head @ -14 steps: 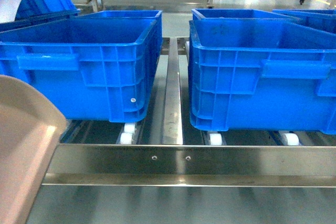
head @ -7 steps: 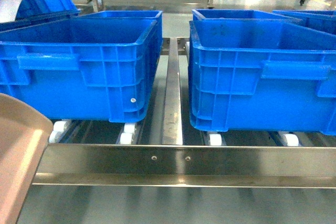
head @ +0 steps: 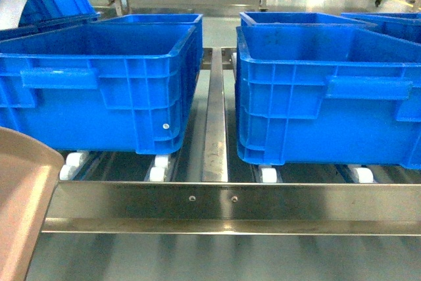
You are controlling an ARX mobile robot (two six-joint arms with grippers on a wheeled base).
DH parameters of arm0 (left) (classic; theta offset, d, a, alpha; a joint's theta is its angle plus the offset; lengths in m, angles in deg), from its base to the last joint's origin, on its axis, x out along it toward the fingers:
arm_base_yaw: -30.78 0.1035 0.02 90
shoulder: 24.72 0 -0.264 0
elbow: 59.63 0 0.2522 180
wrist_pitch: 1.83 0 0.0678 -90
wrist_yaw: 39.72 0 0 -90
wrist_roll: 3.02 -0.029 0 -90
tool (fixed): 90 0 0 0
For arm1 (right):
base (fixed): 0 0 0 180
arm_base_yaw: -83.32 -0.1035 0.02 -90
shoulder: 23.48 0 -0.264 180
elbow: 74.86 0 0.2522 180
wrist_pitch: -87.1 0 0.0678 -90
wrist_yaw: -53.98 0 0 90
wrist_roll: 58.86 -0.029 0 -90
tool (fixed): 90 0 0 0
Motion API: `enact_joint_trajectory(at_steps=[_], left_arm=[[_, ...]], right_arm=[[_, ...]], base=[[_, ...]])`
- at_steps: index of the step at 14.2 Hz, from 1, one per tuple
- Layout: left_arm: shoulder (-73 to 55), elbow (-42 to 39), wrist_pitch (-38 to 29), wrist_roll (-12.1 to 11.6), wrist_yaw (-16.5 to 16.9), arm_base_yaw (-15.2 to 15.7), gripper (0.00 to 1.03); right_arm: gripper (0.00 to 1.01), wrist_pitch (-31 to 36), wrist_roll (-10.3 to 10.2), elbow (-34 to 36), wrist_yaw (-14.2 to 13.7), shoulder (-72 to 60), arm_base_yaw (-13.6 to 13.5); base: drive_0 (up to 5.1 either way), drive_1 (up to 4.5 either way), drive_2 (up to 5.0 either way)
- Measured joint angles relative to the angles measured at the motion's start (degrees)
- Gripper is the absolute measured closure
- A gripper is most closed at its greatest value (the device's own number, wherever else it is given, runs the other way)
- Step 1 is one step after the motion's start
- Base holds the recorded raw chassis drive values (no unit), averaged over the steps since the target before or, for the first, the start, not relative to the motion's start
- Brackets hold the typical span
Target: Place part in tray to right shelf
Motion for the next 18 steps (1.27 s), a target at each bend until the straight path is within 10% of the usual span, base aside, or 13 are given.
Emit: enact_joint_trajectory(at_steps=[8, 15, 18], left_arm=[[14.88, -1.49, 14.97, -0.74, -0.22, 0.00, 0.89], [14.86, -1.38, 15.26, -1.25, -0.17, 0.02, 0.89], [14.86, -1.38, 15.26, -1.25, -0.17, 0.02, 0.89]], right_arm=[[0.99, 0.13, -0.02, 0.00, 0.02, 0.00, 0.00], [0.99, 0.04, 0.00, 0.00, -0.02, 0.00, 0.00], [0.56, 0.04, 0.00, 0.00, -0.02, 0.00, 0.00]], base=[[0.0, 0.00, 0.0], [0.0, 0.00, 0.0], [0.0, 0.00, 0.0]])
